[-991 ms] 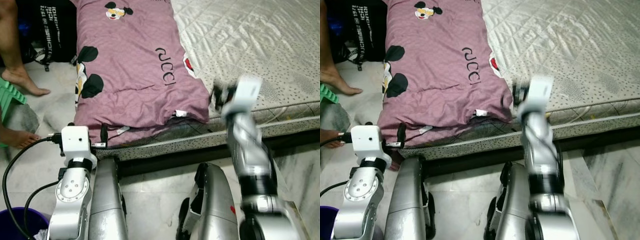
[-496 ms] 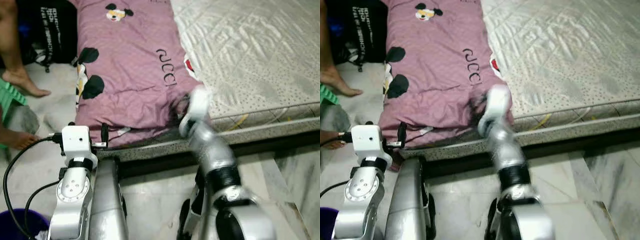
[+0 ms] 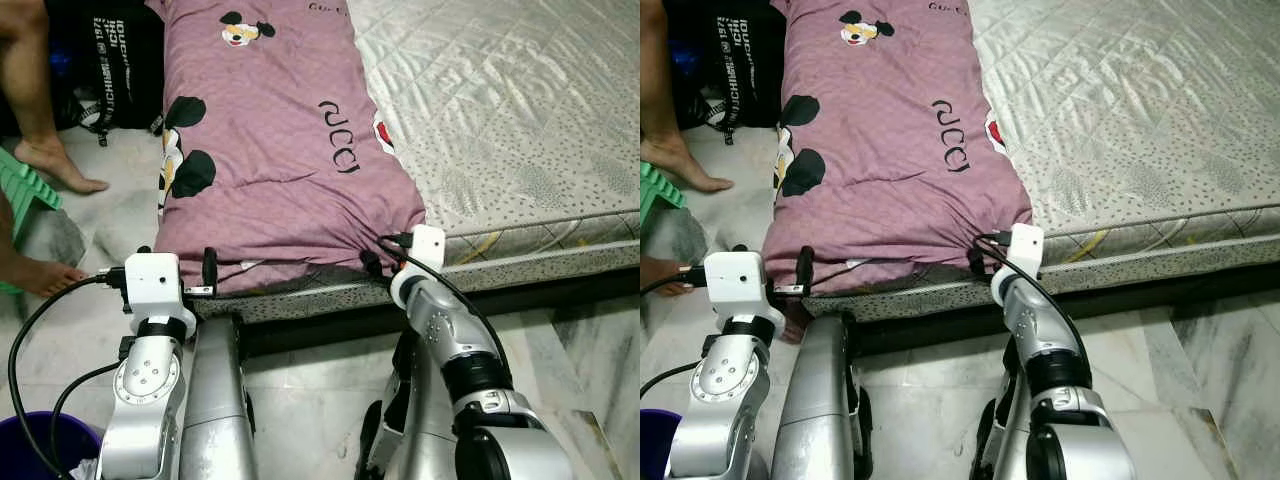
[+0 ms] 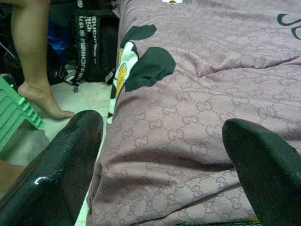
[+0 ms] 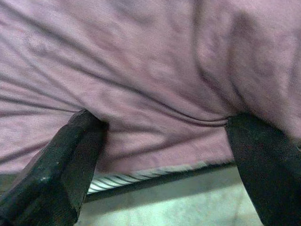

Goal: Clean up the room

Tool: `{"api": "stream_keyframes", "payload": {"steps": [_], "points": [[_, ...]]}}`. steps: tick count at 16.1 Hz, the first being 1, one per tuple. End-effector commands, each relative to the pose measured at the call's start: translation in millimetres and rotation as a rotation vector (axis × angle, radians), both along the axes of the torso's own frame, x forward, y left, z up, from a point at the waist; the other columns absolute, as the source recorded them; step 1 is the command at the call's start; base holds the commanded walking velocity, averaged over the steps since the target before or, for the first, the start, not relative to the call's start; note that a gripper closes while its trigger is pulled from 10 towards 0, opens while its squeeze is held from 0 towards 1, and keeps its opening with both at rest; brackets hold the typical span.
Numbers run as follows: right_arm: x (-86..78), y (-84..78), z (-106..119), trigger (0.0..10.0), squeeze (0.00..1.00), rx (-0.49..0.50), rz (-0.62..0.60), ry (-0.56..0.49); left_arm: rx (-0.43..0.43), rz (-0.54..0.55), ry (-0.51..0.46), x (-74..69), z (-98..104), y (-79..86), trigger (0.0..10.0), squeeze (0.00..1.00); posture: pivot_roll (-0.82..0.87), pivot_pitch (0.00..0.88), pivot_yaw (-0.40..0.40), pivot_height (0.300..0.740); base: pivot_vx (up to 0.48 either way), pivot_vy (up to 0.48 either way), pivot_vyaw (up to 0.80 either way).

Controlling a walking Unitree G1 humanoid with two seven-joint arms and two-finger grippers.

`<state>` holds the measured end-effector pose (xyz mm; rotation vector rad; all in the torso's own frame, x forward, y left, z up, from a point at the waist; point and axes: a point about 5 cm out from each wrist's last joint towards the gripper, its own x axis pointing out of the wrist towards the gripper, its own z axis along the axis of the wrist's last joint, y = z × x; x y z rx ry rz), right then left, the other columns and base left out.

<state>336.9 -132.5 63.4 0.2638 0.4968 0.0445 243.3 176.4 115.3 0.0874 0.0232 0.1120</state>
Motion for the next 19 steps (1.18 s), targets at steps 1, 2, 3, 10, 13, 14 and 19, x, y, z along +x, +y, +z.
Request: {"api": "stream_keyframes", "payload": {"steps": [1, 2, 3, 10, 13, 14, 19], "points": [[-5.6, -10.4, -10.4, 10.0, 1.0, -0.024, -0.05, 0.055, -0.005, 0.013, 0.019, -0.6, -4.3, 1.6, 10.0, 0.0, 0.14, 0.15, -0.003, 0.515, 0.0, 0.0, 0.0], [-5.4, -13.2, -10.1, 10.0, 1.0, -0.037, -0.066, 0.053, -0.004, 0.014, 0.019, -0.2, -4.3, 1.7, 10.0, 0.0, 0.14, 0.149, -0.003, 0.515, 0.0, 0.0, 0.0], [-5.4, -16.4, -10.1, 10.0, 1.0, -0.059, -0.078, 0.053, -0.003, 0.015, 0.018, -0.1, -4.3, 1.9, 10.0, 0.0, 0.14, 0.149, -0.003, 0.515, 0.0, 0.0, 0.0], [-19.5, -42.1, 12.2, 10.0, 1.0, -0.177, -0.189, -0.091, 0.002, 0.016, 0.016, 0.3, -4.9, 2.6, 10.0, 0.0, 0.13, 0.145, -0.001, 0.515, 0.0, 0.0, 0.0], [-30.4, -48.2, 29.5, 10.0, 1.0, -0.274, -0.188, -0.241, -0.003, 0.014, 0.005, 3.7, -3.8, 1.8, 10.0, 0.0, 0.11, 0.138, 0.0, 0.515, 0.0, 0.0, 0.0], [-35.7, -48.8, 36.6, 10.0, 1.0, -0.313, -0.18, -0.303, -0.002, 0.012, -0.004, 6.3, -2.8, 1.6, 10.0, 0.0, 0.1, 0.13, 0.001, 0.515, 0.0, 0.0, 0.0], [-34.6, -28.0, 57.2, 10.0, 1.0, -0.23, -0.13, -0.446, -0.004, -0.011, -0.036, 17.1, -0.3, -4.5, 10.0, 0.0, 0.07, 0.091, 0.012, 0.515, 0.0, 0.0, 0.0]]}}
